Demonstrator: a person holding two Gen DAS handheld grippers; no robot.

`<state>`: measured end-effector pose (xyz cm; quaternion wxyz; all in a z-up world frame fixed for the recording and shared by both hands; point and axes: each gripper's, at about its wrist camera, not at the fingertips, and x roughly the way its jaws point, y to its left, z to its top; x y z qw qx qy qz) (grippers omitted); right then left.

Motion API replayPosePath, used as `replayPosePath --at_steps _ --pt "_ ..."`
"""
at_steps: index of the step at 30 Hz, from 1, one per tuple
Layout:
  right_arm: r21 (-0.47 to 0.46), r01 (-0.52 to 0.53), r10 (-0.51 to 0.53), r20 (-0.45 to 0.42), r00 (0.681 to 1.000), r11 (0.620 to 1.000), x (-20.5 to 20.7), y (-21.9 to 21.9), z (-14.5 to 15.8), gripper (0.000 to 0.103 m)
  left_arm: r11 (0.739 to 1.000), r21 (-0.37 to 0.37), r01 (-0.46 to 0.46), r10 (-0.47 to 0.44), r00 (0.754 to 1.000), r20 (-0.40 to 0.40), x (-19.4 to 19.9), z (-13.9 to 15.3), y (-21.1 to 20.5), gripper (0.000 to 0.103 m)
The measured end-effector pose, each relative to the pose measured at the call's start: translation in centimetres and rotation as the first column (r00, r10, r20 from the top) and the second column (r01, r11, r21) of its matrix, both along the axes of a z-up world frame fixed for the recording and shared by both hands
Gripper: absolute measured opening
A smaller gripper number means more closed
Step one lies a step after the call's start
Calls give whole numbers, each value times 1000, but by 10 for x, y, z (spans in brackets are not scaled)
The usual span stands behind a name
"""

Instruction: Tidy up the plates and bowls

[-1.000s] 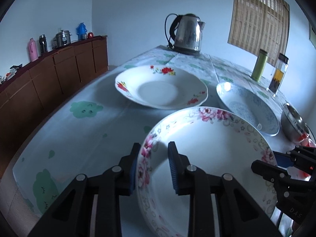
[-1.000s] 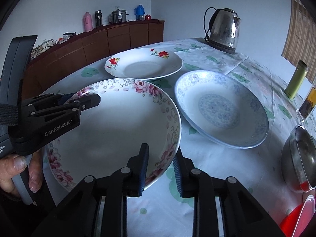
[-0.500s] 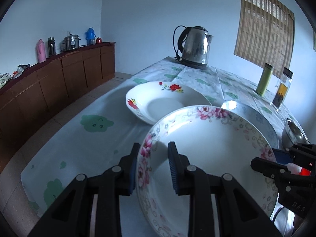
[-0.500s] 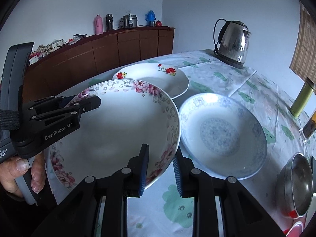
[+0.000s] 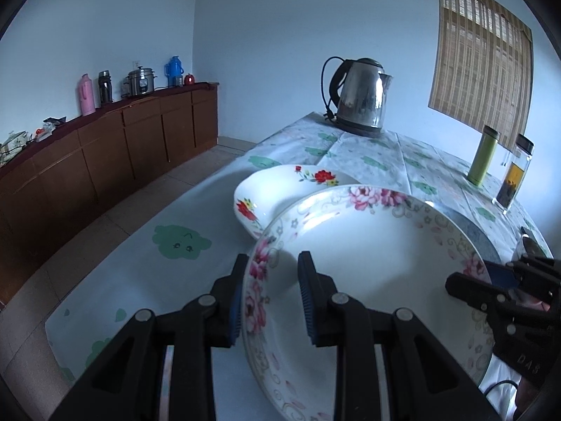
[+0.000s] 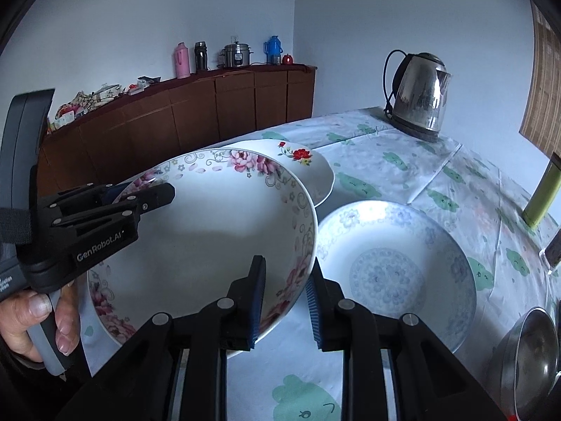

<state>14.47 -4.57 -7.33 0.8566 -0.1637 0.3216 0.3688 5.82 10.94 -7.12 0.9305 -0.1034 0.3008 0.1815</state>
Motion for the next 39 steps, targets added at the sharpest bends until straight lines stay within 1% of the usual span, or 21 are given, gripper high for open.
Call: replayPosePath --at_steps 6,15,18,21,28,36,39 --pt "25 25 -25 7 1000 999 4 -8 2 24 1000 23 14 -15 1000 7 13 8 -8 26" --pt "108 114 -113 -10 993 988 20 -34 9 24 997 50 59 -60 998 25 41 19 -26 26" --pt "109 150 -152 14 988 983 25 -40 11 24 995 50 82 -83 996 25 52 21 -34 26" --pt "127 184 -188 20 982 975 31 -49 13 24 993 58 101 -103 994 31 62 25 -42 26" --pt "147 237 -244 35 969 960 36 -63 17 24 986 100 132 -139 988 61 85 39 -56 26" --pt "173 307 -315 22 949 936 49 -80 18 24 978 107 180 -189 979 78 109 43 -73 26" --pt "170 332 -341 24 940 928 52 -85 18 24 976 98 197 -205 976 77 116 42 -76 26"
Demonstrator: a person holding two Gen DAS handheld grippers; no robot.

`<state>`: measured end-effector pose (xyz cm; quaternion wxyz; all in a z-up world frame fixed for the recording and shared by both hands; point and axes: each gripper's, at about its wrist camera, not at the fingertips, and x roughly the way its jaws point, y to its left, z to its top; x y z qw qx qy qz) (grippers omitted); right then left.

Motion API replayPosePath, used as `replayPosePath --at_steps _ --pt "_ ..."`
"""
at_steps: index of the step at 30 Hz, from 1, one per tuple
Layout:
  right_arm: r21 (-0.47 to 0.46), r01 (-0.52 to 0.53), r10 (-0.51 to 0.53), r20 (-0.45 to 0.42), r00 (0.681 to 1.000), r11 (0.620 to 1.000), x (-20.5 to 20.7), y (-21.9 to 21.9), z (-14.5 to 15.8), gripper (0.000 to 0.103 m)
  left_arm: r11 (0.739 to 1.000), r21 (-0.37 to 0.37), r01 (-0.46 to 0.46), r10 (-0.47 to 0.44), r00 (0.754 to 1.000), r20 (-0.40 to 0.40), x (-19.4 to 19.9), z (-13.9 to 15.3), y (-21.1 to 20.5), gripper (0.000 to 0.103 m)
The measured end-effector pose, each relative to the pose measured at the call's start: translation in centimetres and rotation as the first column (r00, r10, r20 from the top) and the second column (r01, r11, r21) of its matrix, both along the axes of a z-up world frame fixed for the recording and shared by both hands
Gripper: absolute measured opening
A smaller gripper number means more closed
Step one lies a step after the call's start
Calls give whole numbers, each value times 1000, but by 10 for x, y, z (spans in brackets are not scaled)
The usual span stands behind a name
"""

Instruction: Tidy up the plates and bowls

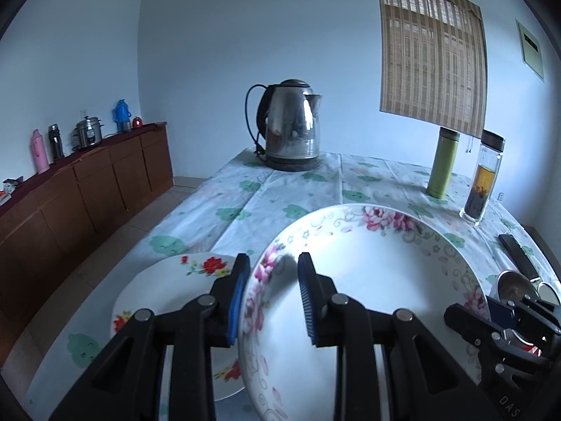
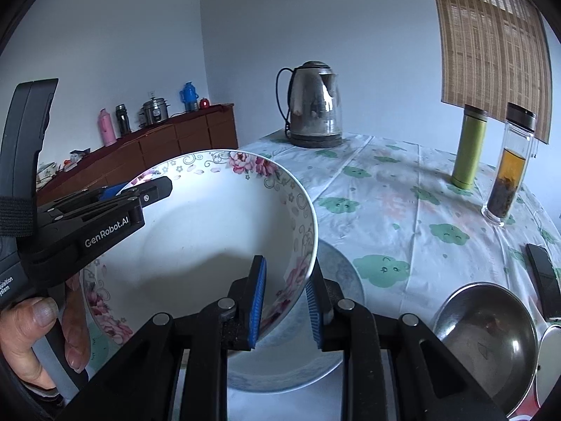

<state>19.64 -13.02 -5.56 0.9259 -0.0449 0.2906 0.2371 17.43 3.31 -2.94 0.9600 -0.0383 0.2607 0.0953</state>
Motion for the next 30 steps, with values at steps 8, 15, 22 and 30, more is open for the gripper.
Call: replayPosePath --at_steps 8,15,22,30 --pt "-1 61 -61 1 998 998 6 -11 -1 24 998 -34 53 -53 999 1 15 -6 -10 26" --pt "-6 85 -85 -8 996 996 9 -15 -3 24 996 -50 74 -73 997 20 19 -4 -14 26" --pt "-8 107 -107 -25 994 994 11 -18 -6 24 995 -47 90 -90 996 5 28 -8 -20 26" --pt "-26 131 -132 -32 991 991 14 -20 -9 24 993 -42 107 -108 994 -23 37 -14 -24 26"
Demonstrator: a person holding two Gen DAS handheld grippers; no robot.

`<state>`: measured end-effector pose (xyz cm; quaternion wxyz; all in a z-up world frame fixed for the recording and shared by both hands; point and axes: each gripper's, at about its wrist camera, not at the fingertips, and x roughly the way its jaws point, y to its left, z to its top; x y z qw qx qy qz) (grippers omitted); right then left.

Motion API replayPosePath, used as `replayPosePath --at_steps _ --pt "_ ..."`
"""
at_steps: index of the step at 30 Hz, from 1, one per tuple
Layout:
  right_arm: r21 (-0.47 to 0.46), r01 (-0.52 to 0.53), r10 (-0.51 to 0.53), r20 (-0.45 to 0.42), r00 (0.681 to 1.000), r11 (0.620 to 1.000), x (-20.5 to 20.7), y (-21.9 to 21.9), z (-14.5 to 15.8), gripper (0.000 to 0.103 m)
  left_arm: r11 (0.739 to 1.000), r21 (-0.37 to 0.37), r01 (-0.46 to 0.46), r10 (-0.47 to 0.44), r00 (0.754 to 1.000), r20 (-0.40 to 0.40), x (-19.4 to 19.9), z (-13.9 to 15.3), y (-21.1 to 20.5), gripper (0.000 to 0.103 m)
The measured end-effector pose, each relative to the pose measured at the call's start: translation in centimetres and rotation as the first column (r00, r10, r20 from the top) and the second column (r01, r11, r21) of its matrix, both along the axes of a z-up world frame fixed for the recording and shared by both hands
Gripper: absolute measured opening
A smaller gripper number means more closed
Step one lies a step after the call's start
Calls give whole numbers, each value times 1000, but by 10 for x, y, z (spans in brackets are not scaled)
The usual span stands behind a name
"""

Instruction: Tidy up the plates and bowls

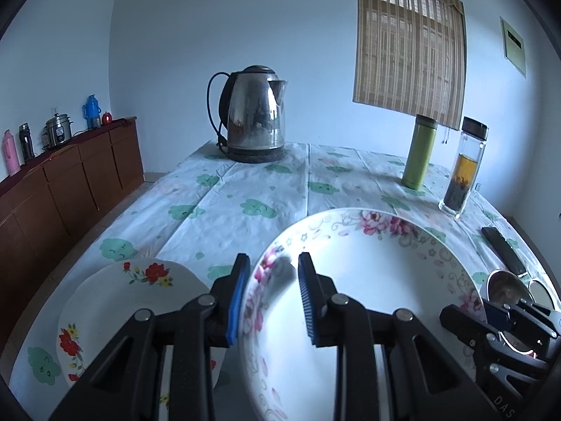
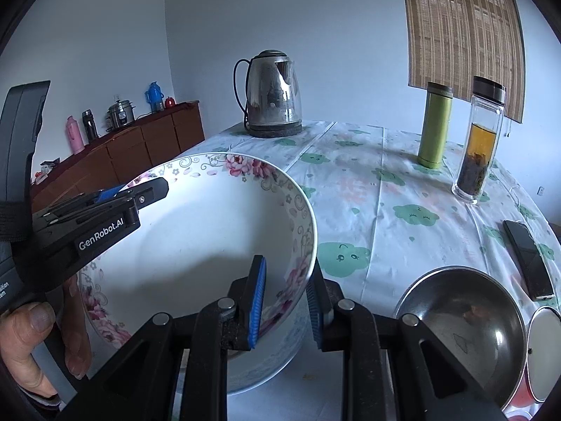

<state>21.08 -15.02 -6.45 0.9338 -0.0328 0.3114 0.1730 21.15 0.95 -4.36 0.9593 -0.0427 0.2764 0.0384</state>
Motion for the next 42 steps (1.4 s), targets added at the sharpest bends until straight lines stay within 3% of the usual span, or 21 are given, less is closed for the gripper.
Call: replayPosePath --at_steps 42 --pt "-90 -5 0 -62 998 996 2 13 -16 25 1000 29 10 -6 992 -126 12 -26 -1 28"
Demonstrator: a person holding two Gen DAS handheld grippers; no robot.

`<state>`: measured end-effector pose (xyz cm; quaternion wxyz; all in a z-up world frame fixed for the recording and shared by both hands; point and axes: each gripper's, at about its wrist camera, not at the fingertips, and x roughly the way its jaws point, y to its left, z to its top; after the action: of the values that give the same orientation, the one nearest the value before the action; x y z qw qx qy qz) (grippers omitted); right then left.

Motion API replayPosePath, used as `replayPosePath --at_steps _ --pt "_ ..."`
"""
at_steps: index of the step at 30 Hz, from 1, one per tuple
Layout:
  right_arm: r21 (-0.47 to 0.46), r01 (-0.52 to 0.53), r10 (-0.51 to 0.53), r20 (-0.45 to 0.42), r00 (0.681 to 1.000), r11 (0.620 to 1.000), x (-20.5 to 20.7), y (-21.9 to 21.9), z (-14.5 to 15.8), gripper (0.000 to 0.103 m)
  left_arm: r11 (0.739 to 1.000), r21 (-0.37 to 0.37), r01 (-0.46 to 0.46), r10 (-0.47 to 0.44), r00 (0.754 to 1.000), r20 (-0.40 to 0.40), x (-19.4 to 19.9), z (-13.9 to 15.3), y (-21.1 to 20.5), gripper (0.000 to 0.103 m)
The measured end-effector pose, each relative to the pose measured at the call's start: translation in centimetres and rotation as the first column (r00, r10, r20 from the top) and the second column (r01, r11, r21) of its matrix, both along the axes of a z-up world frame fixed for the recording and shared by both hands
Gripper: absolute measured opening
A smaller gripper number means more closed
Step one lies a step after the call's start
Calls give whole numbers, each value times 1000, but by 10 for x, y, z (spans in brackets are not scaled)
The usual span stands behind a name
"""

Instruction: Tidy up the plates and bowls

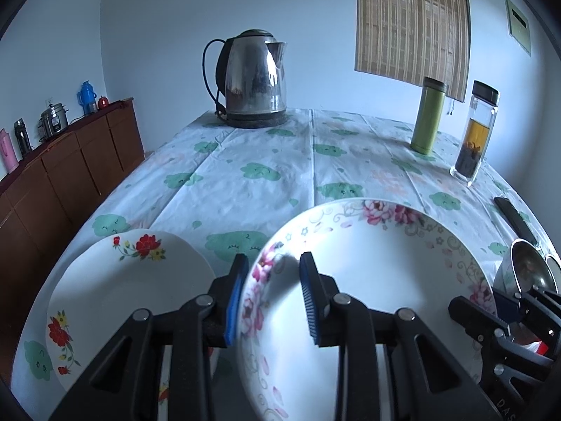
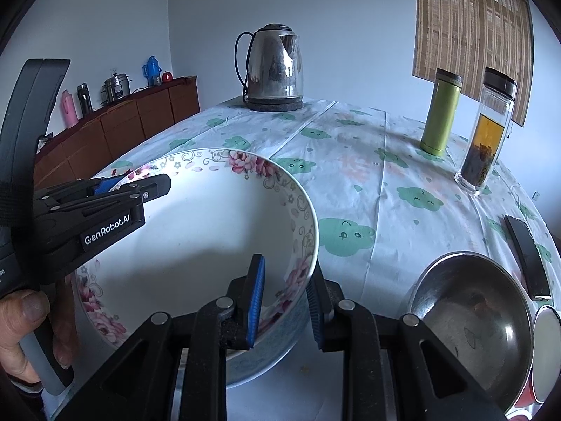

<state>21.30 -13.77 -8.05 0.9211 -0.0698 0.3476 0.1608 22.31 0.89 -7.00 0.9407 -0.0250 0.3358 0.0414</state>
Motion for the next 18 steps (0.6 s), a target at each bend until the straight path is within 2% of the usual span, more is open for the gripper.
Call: replayPosePath --at_steps 18 --pt "-33 8 -8 -4 1000 999 1 2 -4 25 999 31 17 -16 999 -38 3 -7 -5 28"
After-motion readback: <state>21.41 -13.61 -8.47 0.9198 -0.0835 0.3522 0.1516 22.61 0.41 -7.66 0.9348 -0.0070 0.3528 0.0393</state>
